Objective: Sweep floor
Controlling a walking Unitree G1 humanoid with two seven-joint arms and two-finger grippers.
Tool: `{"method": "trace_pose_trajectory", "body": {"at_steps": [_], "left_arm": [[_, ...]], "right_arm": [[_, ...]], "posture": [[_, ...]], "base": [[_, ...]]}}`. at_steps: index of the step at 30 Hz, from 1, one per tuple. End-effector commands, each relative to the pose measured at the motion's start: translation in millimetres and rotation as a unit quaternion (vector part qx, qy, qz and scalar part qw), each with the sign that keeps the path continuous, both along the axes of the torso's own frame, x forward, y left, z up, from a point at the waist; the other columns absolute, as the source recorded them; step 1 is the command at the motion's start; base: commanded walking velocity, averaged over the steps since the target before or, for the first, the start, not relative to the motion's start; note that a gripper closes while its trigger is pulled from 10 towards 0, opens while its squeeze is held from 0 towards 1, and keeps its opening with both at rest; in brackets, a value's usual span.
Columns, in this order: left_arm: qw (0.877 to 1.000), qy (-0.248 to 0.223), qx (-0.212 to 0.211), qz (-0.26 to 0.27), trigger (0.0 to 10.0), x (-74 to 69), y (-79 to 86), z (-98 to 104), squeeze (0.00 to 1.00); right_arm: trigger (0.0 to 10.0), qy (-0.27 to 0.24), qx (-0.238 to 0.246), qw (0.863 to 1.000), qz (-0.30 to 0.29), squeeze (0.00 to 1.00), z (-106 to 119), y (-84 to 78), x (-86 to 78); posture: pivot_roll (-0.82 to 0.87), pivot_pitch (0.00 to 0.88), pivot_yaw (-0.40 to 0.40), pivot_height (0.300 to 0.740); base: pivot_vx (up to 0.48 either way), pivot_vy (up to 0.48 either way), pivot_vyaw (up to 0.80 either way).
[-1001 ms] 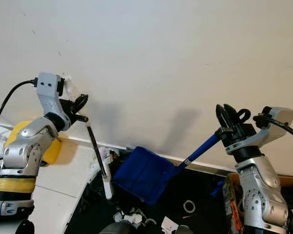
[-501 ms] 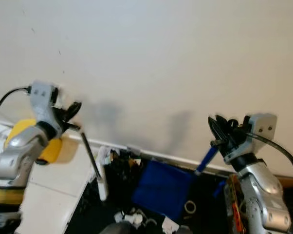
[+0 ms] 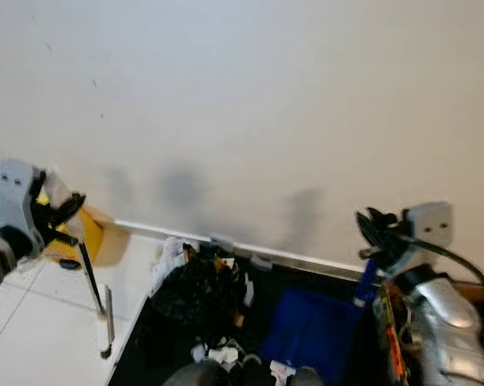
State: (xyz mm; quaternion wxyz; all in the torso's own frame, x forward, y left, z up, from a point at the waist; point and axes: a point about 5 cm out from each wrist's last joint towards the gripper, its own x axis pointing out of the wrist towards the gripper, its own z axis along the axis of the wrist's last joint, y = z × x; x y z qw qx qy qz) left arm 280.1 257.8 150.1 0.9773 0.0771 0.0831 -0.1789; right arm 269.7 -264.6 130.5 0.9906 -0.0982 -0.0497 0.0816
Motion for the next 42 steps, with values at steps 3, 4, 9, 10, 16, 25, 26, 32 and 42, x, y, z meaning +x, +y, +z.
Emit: {"method": "trace_pose_trajectory", "body": {"at_steps": [3, 4, 9, 10, 16, 25, 26, 32, 42], "left_arm": [[1.000, 0.008, -0.020, 0.008, 10.0, -1.3, -6.4, -21.8, 0.00], [0.999, 0.007, -0.031, 0.015, 10.0, 0.7, -7.2, -25.2, 0.00], [0.998, 0.004, -0.051, 0.041, 10.0, 9.6, -10.3, -36.2, 0.00], [0.998, 0.004, -0.051, 0.041, 10.0, 9.6, -10.3, -36.2, 0.00], [0.995, 0.001, -0.076, 0.060, 10.0, 8.1, -15.3, -54.5, 0.00], [0.990, 0.014, -0.119, 0.073, 10.0, -7.1, -13.5, -71.4, 0.00], [0.989, 0.016, -0.132, 0.066, 10.0, -9.7, -15.4, -71.6, 0.00], [0.988, 0.031, -0.152, -0.018, 10.0, -28.6, -35.5, -73.5, 0.00], [0.976, 0.062, -0.198, -0.065, 10.0, -45.6, -45.2, -87.2, 0.00]], "right_arm": [[10.0, -0.042, -0.051, 0.998, 0.003, 0.00, 5.1, 12.5, 8.2], [10.0, -0.041, -0.058, 0.997, 0.011, 0.00, 4.0, 16.7, 9.8], [10.0, -0.015, -0.063, 0.996, 0.069, 0.00, -7.5, 32.3, 15.1], [10.0, -0.015, -0.063, 0.996, 0.069, 0.00, -7.5, 32.3, 15.1], [10.0, 0.017, -0.053, 0.988, 0.146, 0.00, -21.2, 54.7, 23.9], [10.0, 0.017, 0.000, 0.981, 0.191, 0.00, -12.1, 63.8, 33.8], [10.0, 0.020, 0.012, 0.980, 0.200, 0.00, -9.8, 63.7, 35.7], [10.0, 0.045, 0.055, 0.966, 0.250, 0.00, -9.5, 69.9, 38.9], [10.0, 0.069, -0.022, 0.956, 0.286, 0.00, -30.2, 94.6, 36.8]], "posture": [[0.13, 0.179, 0.181, 0.740], [0.12, 0.180, 0.181, 0.740], [0.12, 0.182, 0.182, 0.740], [0.12, 0.182, 0.182, 0.740], [0.12, 0.184, 0.173, 0.740], [0.12, 0.195, 0.163, 0.740], [0.12, 0.197, 0.157, 0.740], [0.13, 0.198, 0.148, 0.740], [0.12, 0.199, 0.138, 0.740]], "base": [[0.000, 0.000, 0.00], [0.000, 0.000, 0.00], [0.000, 0.000, 0.00], [0.000, 0.000, 0.00], [0.000, 0.000, 0.00], [0.000, 0.000, 0.00], [0.000, 0.000, 0.00], [0.000, 0.000, 0.00], [0.000, 0.000, 0.00]]}}
